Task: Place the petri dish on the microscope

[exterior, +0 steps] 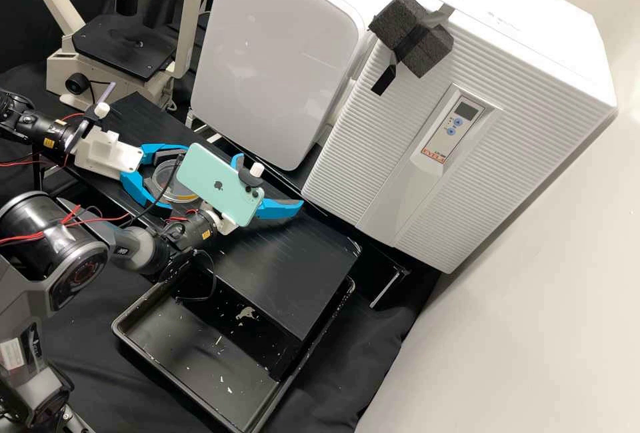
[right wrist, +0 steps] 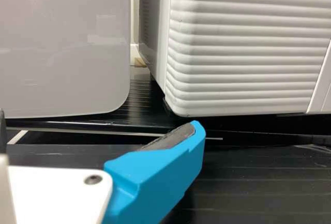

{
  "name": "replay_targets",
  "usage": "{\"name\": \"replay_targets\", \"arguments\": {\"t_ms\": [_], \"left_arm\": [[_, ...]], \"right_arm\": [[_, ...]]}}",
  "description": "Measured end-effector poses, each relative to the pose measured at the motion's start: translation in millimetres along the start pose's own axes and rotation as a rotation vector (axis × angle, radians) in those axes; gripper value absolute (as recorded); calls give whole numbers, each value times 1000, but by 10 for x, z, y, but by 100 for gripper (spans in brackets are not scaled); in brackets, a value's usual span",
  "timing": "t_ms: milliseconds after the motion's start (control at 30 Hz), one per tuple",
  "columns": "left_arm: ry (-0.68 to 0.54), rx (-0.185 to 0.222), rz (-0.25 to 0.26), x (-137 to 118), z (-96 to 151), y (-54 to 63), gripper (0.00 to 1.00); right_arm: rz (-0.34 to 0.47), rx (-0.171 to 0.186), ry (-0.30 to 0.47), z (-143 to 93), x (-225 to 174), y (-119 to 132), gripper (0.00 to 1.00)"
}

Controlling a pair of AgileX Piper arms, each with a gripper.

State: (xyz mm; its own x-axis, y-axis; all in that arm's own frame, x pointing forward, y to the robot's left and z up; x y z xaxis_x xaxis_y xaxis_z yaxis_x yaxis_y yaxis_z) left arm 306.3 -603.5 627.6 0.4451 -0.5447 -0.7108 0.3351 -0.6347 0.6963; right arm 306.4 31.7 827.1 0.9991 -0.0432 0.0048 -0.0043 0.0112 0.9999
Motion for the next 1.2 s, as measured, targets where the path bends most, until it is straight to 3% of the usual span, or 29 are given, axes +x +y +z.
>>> {"name": "replay_targets", "arguments": {"t_ms": [267, 300, 533, 1200], "left_arm": [[0, 19, 2, -2, 2, 2, 100], [1, 18, 3, -2, 1, 3, 0], [10, 29, 7, -9, -6, -4, 0], [37, -1, 25, -18, -29, -1, 0]], "right_arm": [[0, 0, 0, 0, 0, 0, 100], [0, 0, 0, 0, 0, 0, 100], [0, 0, 0, 0, 0, 0, 100], [0, 0, 0, 0, 0, 0, 100]]}}
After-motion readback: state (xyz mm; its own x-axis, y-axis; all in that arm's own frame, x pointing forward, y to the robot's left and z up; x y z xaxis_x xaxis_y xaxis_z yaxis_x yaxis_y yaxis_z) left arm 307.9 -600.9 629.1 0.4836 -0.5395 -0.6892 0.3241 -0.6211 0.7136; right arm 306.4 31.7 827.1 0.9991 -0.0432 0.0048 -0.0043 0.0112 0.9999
